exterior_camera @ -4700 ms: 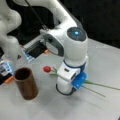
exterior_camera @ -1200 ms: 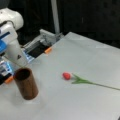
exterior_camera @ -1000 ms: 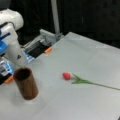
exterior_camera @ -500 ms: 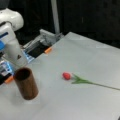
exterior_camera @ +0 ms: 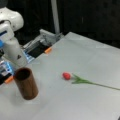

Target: Flower insertion into a vase

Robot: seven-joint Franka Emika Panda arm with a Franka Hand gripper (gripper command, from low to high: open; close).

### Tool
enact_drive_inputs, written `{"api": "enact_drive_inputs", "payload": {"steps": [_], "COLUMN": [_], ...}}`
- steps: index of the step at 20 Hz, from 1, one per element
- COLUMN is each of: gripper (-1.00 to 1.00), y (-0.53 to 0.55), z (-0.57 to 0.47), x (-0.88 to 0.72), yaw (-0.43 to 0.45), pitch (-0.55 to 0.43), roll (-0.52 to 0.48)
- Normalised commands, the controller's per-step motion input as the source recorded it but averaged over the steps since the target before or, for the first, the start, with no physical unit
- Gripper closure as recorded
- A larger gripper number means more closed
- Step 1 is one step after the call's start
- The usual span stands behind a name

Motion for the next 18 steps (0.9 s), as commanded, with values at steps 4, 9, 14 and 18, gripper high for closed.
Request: {"api": "enact_drive_inputs", "payload": {"steps": [4,9,14,18], "gripper": [1.0,1.0,1.0,1.0], "y": [-0.08,-0.2,-0.28,-0.28], "z": [0.21,0.1,0.1,0.15], "x": [0.17,0.42,0.35,0.22], "yaw": [0.146,0.137,0.063,-0.03], "pitch": [0.675,0.604,0.502,0.441], "roll": [-0.113,-0.079,0.002,0.037]}}
